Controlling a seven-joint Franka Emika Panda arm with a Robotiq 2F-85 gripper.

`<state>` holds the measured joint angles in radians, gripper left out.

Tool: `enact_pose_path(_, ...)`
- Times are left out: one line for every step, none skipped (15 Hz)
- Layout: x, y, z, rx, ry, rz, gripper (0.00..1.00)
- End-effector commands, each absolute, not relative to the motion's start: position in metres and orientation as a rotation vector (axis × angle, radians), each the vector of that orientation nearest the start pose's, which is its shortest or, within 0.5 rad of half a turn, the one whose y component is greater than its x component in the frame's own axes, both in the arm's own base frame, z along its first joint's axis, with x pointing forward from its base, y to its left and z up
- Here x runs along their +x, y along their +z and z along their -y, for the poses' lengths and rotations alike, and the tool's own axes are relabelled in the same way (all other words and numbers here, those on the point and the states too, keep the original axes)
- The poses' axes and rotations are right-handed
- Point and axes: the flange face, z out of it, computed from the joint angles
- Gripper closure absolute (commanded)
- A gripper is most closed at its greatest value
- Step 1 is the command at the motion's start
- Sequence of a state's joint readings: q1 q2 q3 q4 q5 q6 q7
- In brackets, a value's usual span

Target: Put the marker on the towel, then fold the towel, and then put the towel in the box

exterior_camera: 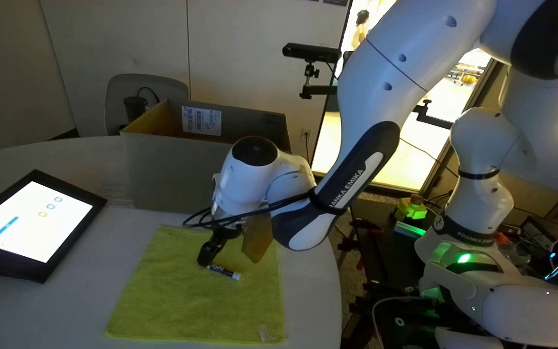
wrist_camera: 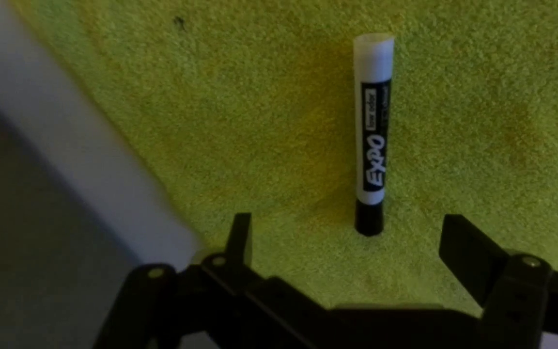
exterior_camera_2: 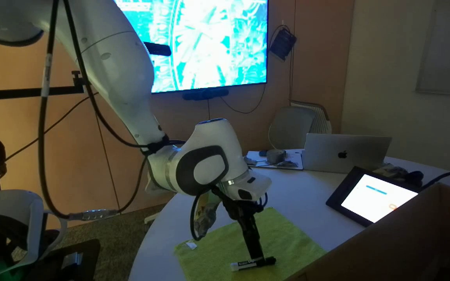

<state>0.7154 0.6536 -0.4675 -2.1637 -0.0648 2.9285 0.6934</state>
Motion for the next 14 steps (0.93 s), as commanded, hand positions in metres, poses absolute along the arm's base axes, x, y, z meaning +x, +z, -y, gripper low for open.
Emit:
enact_pose_path(0.520,0.145,-0.114,-3.238,-0.409,-0.560,0.00)
enact_pose_path(0.512,0.145,-0.108,-3.231,-0.375,-0.586,0.00)
enact_pose_path(0.505,0.143,-0.103,-3.224,-0.342,-0.600,0.00)
enact_pose_path(0.497,0.143,-0.099,-3.206,-0.298,-0.578,0.00)
enact_pose_path(0.491,0.140,-0.096,-3.195,-0.288,-0.581,0.00)
enact_pose_path(0.484,0.141,-0.094,-3.164,-0.272,-0.557,0.00)
enact_pose_path(0.478,0.141,-0.092,-3.133,-0.272,-0.531,0.00)
enact_pose_path(0.473,0.139,-0.091,-3.107,-0.257,-0.522,0.00)
enact_pose_path(0.468,0.135,-0.086,-3.086,-0.247,-0.532,0.00)
enact_pose_path(0.465,0.133,-0.082,-3.064,-0.232,-0.539,0.00)
enact_pose_path(0.462,0.129,-0.076,-3.042,-0.222,-0.560,0.00)
enact_pose_path(0.460,0.126,-0.070,-3.028,-0.216,-0.582,0.00)
enact_pose_path(0.459,0.124,-0.064,-3.012,-0.205,-0.603,0.00)
enact_pose_path(0.457,0.124,-0.059,-3.000,-0.197,-0.617,0.00)
